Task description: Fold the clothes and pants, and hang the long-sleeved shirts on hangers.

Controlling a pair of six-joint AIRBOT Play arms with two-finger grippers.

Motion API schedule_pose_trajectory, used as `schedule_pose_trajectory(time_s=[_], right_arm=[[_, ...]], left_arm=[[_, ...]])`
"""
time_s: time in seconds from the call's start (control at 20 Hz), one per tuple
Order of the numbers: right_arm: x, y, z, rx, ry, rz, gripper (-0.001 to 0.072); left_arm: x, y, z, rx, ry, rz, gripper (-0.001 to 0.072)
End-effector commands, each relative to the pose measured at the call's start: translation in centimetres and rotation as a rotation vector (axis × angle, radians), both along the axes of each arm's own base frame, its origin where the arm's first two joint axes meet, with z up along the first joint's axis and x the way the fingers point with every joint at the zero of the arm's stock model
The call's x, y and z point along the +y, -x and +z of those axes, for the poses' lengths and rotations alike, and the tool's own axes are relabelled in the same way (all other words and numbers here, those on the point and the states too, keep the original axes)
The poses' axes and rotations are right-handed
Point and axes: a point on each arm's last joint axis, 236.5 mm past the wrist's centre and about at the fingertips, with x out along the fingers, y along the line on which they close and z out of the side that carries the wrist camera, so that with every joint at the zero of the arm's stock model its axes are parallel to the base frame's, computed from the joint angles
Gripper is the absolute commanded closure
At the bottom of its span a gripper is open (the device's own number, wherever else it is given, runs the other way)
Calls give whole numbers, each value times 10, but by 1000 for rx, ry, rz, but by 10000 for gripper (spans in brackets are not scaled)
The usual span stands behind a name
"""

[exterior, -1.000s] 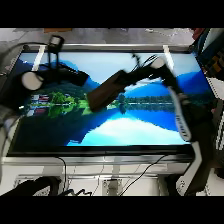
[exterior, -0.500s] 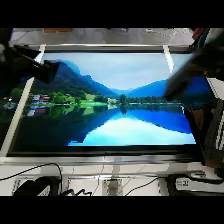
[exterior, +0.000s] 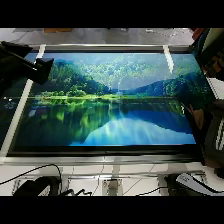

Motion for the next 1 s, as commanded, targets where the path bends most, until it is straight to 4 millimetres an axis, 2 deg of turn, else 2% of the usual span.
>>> schedule_pose_trajectory(time_s=[0.0, 0.05, 0.1, 0.2, 0.25, 0.45, 0.5, 0.55, 0.6, 0.8, 0.9, 0.95], right_arm=[[-18, 54, -6, 36, -25, -205, 694], [-20, 57, -7, 37, -29, -219, 684], [-20, 58, -9, 39, -35, -223, 591], [-20, 58, -10, 39, -37, -221, 139], [-22, 57, -9, 36, -31, -222, 14], [-27, 49, -8, 10, -22, -204, 33], [-25, 41, -11, -5, -41, -180, 113], [-21, 31, -13, -26, -65, -144, 451], [-17, 20, -13, -48, -80, -109, 682], [13, -41, -3, -124, -66, 86, 696], [45, -80, 1, -129, -35, 260, 697], [67, -101, 3, -128, -17, 367, 696]], left_arm=[[1, 0, 1, -3, 0, 2, 13], [1, 0, 1, -3, 0, 2, 14], [1, 0, 1, -3, 0, 2, 13], [1, 0, 1, -2, 0, 2, 13], [1, 0, 1, -3, 0, 2, 13], [1, 0, 1, -3, 0, 2, 13], [1, 0, 1, -3, 0, 2, 13], [1, 0, 1, -3, 0, 2, 13], [1, 0, 1, -3, 0, 2, 13], [1, 0, 1, -3, 0, 2, 14], [1, 0, 1, -3, 0, 2, 13], [1, 0, 1, -3, 0, 2, 13]])
